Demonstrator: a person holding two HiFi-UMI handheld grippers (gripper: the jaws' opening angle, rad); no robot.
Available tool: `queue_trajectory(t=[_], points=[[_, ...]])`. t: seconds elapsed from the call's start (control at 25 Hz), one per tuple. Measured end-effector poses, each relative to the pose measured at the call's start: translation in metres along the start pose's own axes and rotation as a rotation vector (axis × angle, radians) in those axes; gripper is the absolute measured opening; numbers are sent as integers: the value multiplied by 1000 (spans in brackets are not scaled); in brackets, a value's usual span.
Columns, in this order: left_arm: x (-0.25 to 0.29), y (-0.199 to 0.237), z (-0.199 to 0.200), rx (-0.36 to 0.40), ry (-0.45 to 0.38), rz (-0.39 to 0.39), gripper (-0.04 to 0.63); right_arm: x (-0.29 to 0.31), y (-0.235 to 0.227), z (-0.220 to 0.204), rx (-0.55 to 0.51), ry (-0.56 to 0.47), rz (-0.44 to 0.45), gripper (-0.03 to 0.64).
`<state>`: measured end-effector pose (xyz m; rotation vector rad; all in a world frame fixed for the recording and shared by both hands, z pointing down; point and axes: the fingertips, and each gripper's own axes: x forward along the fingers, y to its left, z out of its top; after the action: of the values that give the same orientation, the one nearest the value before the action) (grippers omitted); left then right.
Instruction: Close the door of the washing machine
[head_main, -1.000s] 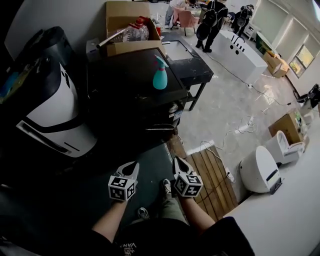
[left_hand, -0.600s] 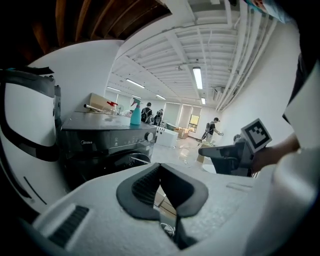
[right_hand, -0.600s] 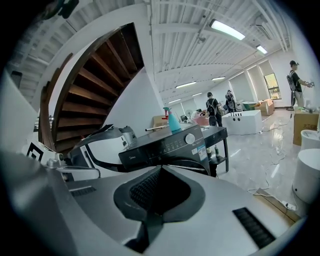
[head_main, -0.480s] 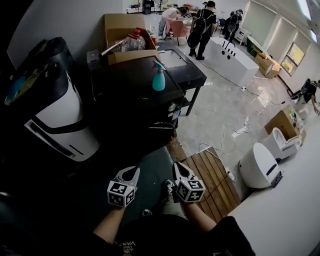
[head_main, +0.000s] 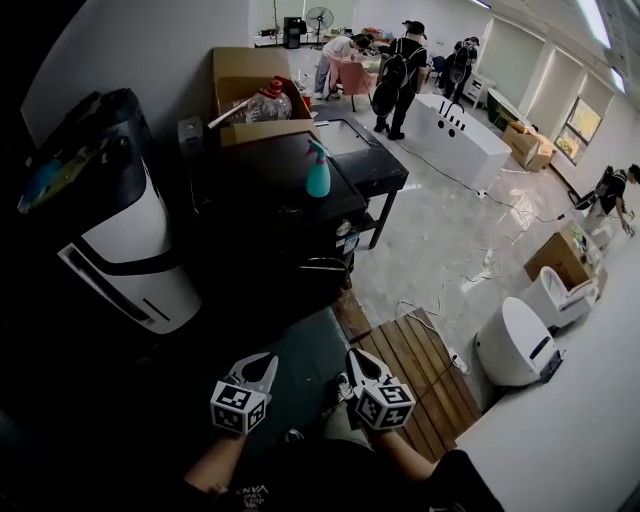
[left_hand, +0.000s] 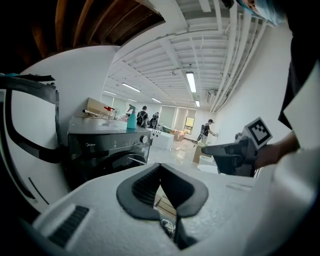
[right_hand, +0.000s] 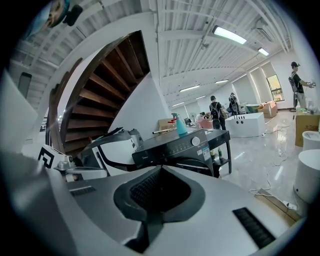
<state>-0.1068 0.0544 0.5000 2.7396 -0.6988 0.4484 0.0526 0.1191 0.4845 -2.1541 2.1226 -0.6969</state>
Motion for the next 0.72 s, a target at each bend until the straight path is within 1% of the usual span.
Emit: queue_trajectory(t=[0.2,0.32,0.48,0.72], points=[[-9,-2,2,-30,-8,1,5,-13,10,1,-9,6,3,0],[-10,-5,5,-9,-11,1,5,-17,13,5,-22,1,9,0],[-11,-1,6,27,-6,17,5,-18,14,16,-32,-18,-15,-2],[-6,-10,12,32,-35,-8,5,-20,10,24,-66,-34,-26,-2]])
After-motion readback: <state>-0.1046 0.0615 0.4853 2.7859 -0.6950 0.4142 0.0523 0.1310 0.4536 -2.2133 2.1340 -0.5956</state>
